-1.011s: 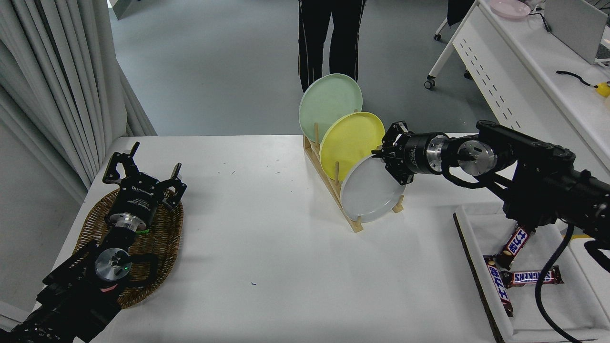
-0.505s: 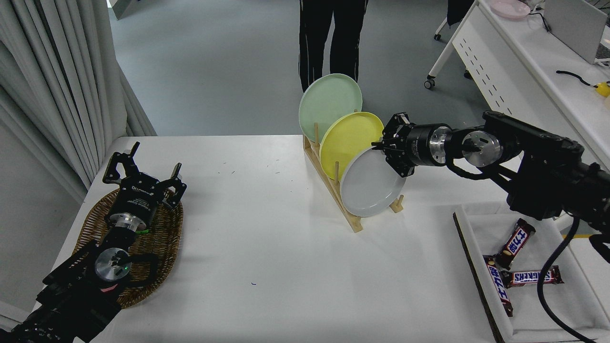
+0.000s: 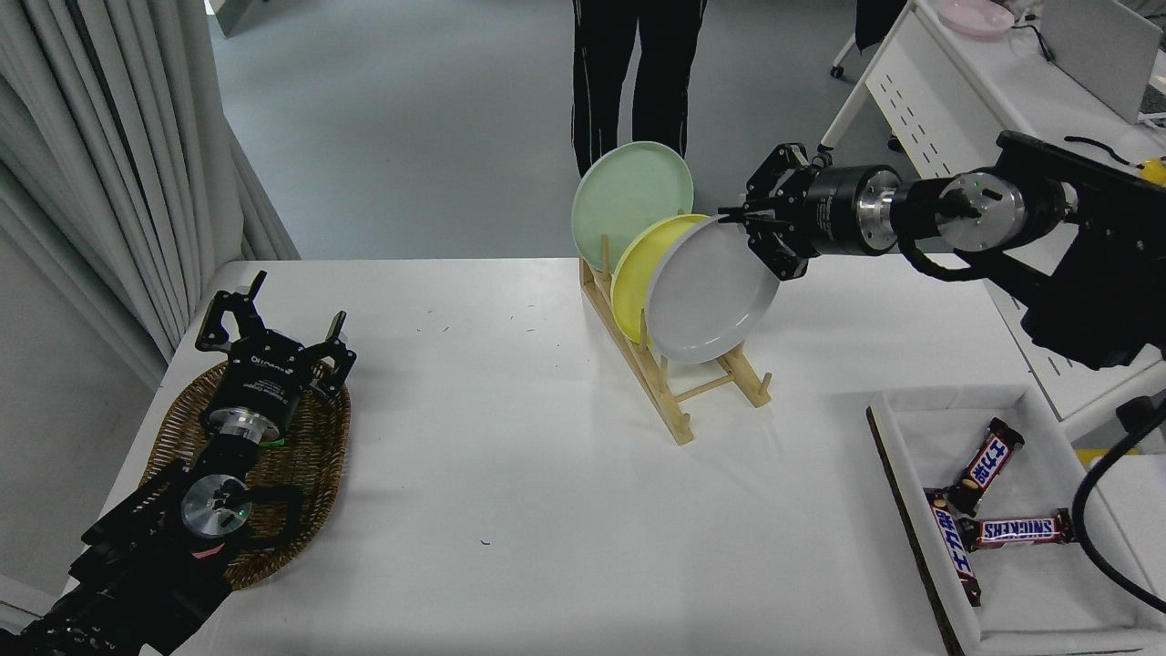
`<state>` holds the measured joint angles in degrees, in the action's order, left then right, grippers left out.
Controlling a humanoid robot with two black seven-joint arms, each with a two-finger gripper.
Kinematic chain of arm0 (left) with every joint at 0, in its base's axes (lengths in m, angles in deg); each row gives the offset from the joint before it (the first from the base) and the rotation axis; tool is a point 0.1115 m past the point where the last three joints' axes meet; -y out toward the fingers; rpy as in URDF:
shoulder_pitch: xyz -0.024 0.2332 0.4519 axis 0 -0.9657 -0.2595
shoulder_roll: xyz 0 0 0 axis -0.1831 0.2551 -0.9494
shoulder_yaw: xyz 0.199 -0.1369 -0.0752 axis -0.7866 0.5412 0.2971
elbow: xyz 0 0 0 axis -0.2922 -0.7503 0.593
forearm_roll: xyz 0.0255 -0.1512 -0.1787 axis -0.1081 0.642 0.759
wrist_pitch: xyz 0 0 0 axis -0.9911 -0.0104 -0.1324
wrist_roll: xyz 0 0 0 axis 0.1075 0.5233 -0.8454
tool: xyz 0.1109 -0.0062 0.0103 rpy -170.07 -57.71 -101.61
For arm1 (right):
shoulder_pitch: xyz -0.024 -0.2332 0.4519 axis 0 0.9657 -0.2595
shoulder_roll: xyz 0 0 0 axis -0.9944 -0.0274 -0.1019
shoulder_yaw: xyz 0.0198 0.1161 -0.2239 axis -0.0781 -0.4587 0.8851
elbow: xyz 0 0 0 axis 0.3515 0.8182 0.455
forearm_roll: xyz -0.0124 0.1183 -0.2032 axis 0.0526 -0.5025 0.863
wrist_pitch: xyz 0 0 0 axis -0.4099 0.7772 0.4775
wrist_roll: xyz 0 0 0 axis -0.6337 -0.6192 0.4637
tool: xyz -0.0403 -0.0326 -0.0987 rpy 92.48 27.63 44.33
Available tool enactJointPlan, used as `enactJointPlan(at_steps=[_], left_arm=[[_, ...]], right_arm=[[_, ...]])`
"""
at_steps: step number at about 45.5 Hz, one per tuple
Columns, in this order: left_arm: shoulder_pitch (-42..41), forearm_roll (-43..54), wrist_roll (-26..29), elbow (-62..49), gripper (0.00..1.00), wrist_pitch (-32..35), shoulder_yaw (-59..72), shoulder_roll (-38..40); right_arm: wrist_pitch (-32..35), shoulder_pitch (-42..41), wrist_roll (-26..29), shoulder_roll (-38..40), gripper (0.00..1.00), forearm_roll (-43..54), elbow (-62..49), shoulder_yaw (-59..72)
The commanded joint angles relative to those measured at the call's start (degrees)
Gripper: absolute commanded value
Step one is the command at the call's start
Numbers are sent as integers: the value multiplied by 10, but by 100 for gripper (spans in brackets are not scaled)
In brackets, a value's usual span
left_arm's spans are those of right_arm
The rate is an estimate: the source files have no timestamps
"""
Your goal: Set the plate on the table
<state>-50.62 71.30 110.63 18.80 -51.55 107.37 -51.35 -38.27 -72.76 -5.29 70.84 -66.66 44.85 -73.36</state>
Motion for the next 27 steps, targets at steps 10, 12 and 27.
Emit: enactJointPlan(at_steps=[10,12,27], left_arm=[[0,0,0,0,100,0,0,0],[0,0,0,0,100,0,0,0],[0,0,0,0,100,0,0,0]], right_arm=[[-81,-67,54,41,0,-137,71,0],[-95,-70,60,37,0,-159,72,0],[-212,-66,86,-4,0,-237,72,-9]])
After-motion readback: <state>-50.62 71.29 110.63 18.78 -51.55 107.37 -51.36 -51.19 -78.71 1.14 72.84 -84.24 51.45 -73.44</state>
